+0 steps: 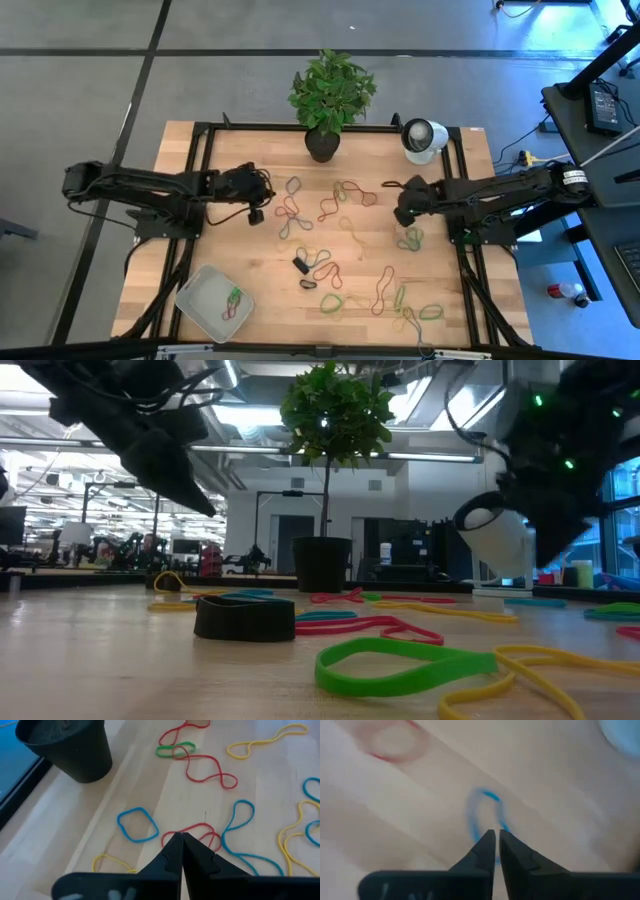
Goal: Pick and place rubber bands into bin
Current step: Put the blue rubber band into the gray bin
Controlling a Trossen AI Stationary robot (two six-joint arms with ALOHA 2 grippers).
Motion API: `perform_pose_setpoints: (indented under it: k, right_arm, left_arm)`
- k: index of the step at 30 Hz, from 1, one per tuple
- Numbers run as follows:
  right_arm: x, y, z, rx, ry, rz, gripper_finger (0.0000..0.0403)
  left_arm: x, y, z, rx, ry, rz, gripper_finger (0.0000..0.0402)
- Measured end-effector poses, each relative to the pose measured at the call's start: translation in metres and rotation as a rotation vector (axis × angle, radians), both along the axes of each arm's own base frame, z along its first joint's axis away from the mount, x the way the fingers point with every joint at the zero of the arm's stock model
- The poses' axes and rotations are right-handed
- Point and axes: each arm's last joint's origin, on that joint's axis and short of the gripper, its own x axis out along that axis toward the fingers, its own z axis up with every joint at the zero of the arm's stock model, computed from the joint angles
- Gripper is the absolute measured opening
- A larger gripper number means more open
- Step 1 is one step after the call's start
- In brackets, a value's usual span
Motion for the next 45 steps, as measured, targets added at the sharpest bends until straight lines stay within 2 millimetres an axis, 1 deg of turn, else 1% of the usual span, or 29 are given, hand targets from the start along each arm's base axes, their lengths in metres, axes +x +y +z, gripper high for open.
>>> perform_pose_setpoints:
  k: [6, 10, 13, 17, 20, 22, 24, 26, 27, 29, 32, 34, 37, 41, 45]
  right_arm:
    - [-0.013, -0.005, -0.018, 0.006, 0.054, -0.061, 0.0082]
    - [-0.017, -0.01, -0.026, 0.006, 0.048, -0.087, 0.0103]
    - [-0.016, -0.012, -0.034, 0.002, 0.009, -0.077, 0.0112]
    - [-0.018, -0.013, -0.044, 0.014, -0.035, -0.066, 0.0114]
    - [-0.022, -0.013, -0.049, 0.011, -0.033, -0.065, 0.0109]
    - [-0.023, -0.012, -0.051, 0.011, -0.022, -0.054, 0.0093]
    - [-0.022, -0.012, -0.05, 0.009, -0.019, -0.031, 0.0063]
    - [-0.018, -0.011, -0.047, 0.003, -0.032, 0.002, 0.0022]
    - [-0.016, -0.011, -0.046, -0.004, -0.034, 0.024, 0.0012]
    - [-0.009, -0.009, -0.041, -0.025, -0.064, 0.054, 0.0012]
    - [0.008, -0.008, -0.025, -0.074, -0.176, 0.104, 0.001]
    - [0.018, -0.007, -0.018, -0.104, -0.233, 0.176, 0.0004]
    - [0.041, -0.004, 0.002, -0.193, -0.437, 0.303, 0.0004]
    - [0.06, 0.003, 0.027, -0.338, -0.685, 0.445, 0.0002]
    - [0.068, 0.009, 0.047, -0.444, -0.849, 0.508, 0.0002]
  left_arm:
    - [-0.009, 0.0, -0.004, -0.022, -0.009, 0.017, 0.0002]
    - [-0.008, -0.001, -0.004, -0.053, -0.023, 0.038, 0.0002]
    - [-0.008, -0.001, -0.004, -0.075, -0.032, 0.054, 0.0005]
    - [-0.008, -0.002, -0.004, -0.111, -0.042, 0.066, 0.0004]
    - [-0.008, -0.003, -0.004, -0.147, -0.051, 0.075, 0.0002]
    - [-0.008, -0.003, -0.004, -0.168, -0.055, 0.072, 0.0004]
    - [-0.008, -0.003, -0.004, -0.179, -0.058, 0.071, 0.0011]
    - [-0.007, -0.003, -0.003, -0.193, -0.07, 0.081, 0.0022]
    - [-0.007, -0.003, -0.003, -0.193, -0.08, 0.08, 0.0031]
    - [-0.005, -0.004, -0.001, -0.198, -0.103, 0.067, 0.0051]
    - [-0.002, -0.005, 0.003, -0.189, -0.155, 0.057, 0.0088]
    - [0.001, -0.006, 0.007, -0.173, -0.202, 0.059, 0.0113]
    - [0.008, -0.009, 0.011, -0.156, -0.272, 0.029, 0.0141]
    - [0.022, -0.016, 0.013, -0.128, -0.353, -0.035, 0.0165]
    - [0.039, -0.023, 0.012, -0.098, -0.453, -0.087, 0.0177]
